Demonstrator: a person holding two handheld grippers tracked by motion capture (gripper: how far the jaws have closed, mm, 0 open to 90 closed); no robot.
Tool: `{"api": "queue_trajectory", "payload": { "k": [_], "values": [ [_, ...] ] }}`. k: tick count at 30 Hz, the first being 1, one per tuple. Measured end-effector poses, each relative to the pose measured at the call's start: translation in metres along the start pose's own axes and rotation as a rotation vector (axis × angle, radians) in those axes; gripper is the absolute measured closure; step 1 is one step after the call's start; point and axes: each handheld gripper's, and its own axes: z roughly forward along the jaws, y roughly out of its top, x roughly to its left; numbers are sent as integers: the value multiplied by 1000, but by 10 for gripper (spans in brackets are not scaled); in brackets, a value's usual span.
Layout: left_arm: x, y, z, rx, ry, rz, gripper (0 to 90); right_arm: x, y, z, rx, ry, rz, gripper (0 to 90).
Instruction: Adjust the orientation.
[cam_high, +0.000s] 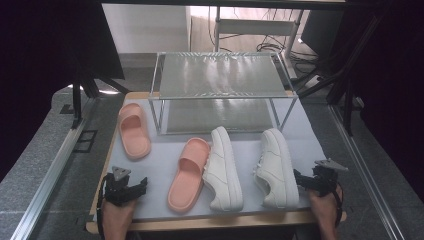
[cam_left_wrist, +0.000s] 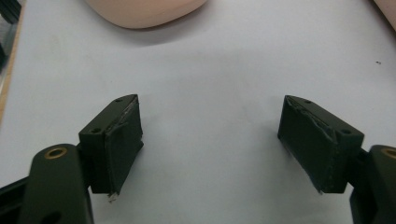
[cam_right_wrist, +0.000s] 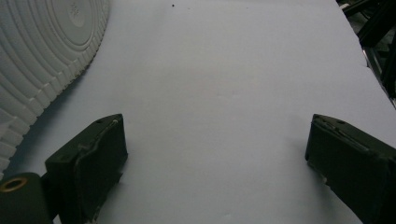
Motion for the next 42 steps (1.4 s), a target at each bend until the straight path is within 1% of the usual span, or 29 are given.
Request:
{"api": "queue_trajectory", "payload": {
  "k": [19, 24, 32, 35, 36, 37, 38, 39, 40, 41, 42],
  "values": [
    [1, -1, 0, -8, -4, -10, 215, 0, 0, 0, -1, 0, 0, 57],
    [0, 1, 1, 2, -10, -7, 190, 0, 0, 0, -1, 0, 0, 57],
    [0, 4, 1, 21, -15, 1, 185, 0, 0, 0, -1, 0, 0, 57],
    [0, 6, -1, 29, -26, -9, 219, 0, 0, 0, -1, 0, 0, 57],
    [-1, 8, -5, 8, -56, -19, 219, 0, 0, 0, -1, 0, 1, 57],
    [-1, 8, -5, 8, -56, -19, 219, 0, 0, 0, -1, 0, 1, 57],
    [-3, 12, -8, -2, -56, -7, 219, 0, 0, 0, -1, 0, 1, 57],
    [-3, 12, -8, -2, -56, -7, 219, 0, 0, 0, -1, 0, 1, 57],
    [-4, 15, -9, -11, -55, 2, 219, 0, 0, 0, -1, 0, 0, 56],
    [-4, 15, -9, -11, -55, 2, 219, 0, 0, 0, -1, 0, 0, 56],
    [-2, 17, -8, -16, -64, -7, 219, 0, 0, 0, -1, 0, 1, 56]
  ]
}}
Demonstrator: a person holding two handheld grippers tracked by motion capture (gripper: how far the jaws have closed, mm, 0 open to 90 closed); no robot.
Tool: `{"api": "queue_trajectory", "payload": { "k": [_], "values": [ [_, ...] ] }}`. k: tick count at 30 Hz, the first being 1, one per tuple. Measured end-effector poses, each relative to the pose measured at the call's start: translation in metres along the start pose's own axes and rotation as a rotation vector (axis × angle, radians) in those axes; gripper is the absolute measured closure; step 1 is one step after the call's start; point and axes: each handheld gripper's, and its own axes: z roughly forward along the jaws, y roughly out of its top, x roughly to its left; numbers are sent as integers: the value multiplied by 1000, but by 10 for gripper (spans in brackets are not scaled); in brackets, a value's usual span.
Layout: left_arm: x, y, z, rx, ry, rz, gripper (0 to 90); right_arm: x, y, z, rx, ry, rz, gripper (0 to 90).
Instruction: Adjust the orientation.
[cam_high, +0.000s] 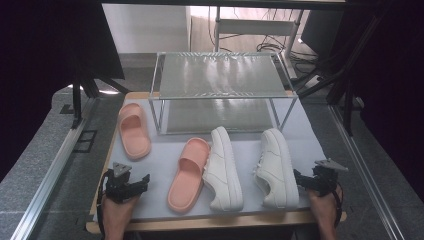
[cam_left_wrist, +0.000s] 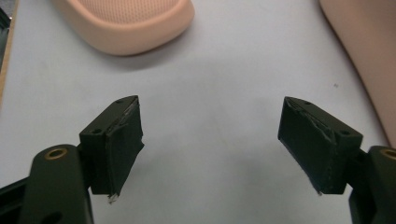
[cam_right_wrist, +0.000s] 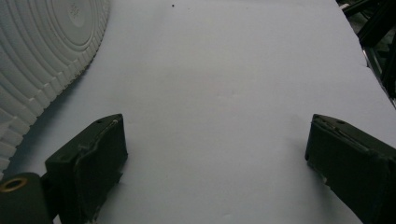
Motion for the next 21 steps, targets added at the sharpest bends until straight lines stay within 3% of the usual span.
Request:
{"api": "queue_trajectory", "payload": {
  "k": [3, 5, 6, 14, 21],
  "values": [
    [1, 2, 1, 2, -7, 2, 219, 0, 0, 0, 0, 0, 0, 57],
    [3, 5, 1, -12, -59, -14, 221, 0, 0, 0, 0, 0, 0, 56],
    [3, 7, 1, -19, -64, -10, 225, 0, 0, 0, 0, 0, 0, 56],
    [9, 26, 3, -47, -68, 21, 259, 0, 0, 0, 0, 0, 0, 57],
    [14, 36, 12, -57, -60, 19, 293, 0, 0, 0, 0, 0, 0, 56]
  ]
}}
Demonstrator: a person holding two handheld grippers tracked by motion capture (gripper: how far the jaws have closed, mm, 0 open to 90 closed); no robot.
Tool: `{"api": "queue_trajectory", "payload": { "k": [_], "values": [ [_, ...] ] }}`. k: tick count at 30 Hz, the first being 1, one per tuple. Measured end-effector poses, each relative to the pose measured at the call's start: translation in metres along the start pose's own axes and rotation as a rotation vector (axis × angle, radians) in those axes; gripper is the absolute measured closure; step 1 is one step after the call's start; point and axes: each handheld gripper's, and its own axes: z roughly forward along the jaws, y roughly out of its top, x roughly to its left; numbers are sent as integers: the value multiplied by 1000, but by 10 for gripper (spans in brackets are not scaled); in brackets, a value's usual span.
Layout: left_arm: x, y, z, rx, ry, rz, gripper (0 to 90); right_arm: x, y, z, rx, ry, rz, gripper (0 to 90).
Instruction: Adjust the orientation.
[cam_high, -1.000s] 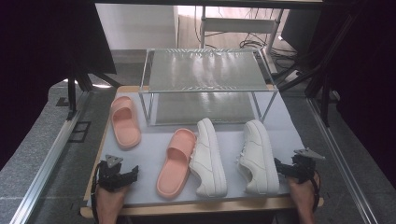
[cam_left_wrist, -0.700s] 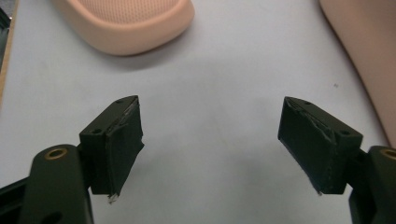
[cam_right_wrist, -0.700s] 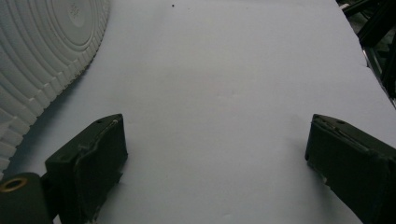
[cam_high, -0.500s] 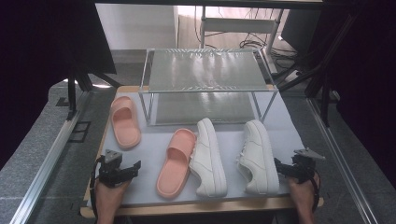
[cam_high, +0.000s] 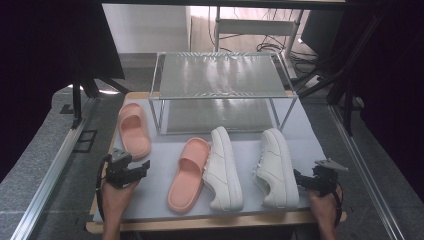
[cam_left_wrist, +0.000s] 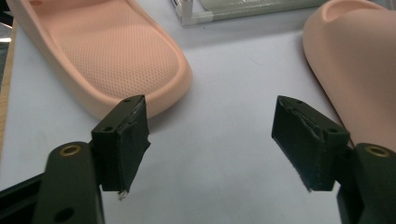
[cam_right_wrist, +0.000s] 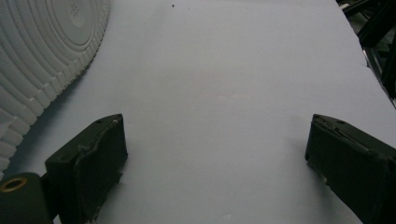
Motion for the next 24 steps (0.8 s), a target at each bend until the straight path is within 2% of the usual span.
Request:
{"api": "queue_trajectory", "payload": {
  "k": [10, 17, 24],
  "values": [
    [12, 22, 19, -16, 13, 22, 368, 0, 0, 0, 0, 0, 0, 56],
    [22, 37, 33, -19, 36, 13, 438, 0, 0, 0, 0, 0, 0, 57],
    [31, 51, 43, -37, 41, 9, 489, 0, 0, 0, 0, 1, 0, 57]
  ]
}}
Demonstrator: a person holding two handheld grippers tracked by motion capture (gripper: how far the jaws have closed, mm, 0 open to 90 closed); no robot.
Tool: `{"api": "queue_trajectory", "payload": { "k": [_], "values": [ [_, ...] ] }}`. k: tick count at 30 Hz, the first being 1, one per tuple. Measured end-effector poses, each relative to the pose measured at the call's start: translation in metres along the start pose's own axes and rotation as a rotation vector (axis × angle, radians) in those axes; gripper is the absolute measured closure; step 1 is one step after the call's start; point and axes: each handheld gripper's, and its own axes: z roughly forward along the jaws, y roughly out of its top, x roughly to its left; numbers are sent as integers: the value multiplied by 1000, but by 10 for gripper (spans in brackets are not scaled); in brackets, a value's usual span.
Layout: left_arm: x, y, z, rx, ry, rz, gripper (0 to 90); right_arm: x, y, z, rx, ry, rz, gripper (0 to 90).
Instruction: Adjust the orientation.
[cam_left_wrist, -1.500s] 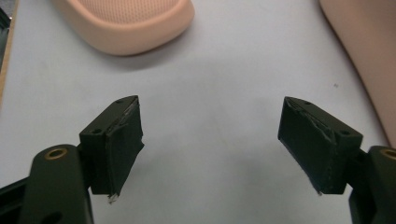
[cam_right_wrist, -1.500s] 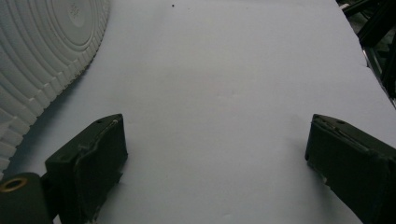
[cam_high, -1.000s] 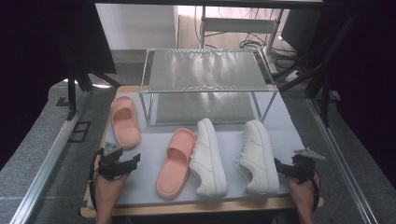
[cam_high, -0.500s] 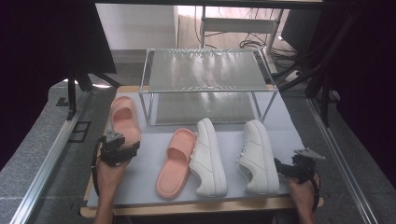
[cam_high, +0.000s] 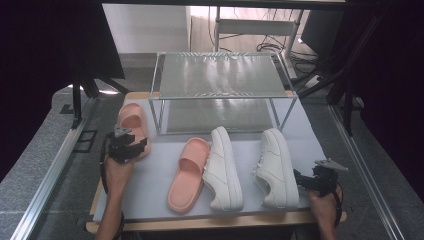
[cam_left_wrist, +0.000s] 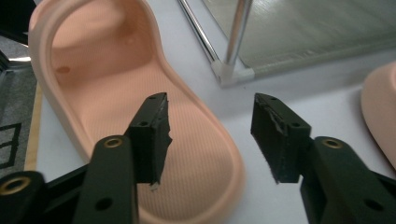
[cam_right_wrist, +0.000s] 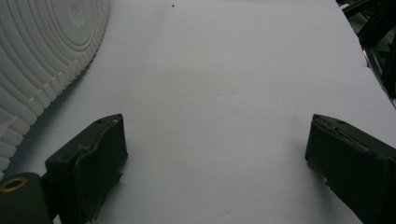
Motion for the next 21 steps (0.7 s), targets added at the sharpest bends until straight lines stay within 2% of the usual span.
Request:
{"api": "queue_trajectory", "payload": {
  "k": [3, 8, 16, 21],
  "values": [
    [3, 7, 8, -7, 20, 11, 517, 0, 0, 0, 0, 0, 0, 57],
    [11, 19, 22, -5, 37, -22, 565, 0, 0, 0, 0, 0, -2, 57],
    [18, 31, 42, 21, 68, -26, 624, 0, 0, 0, 0, 0, -2, 57],
    [24, 36, 53, 20, 82, -56, 675, 0, 0, 0, 0, 0, -2, 57]
  ]
}}
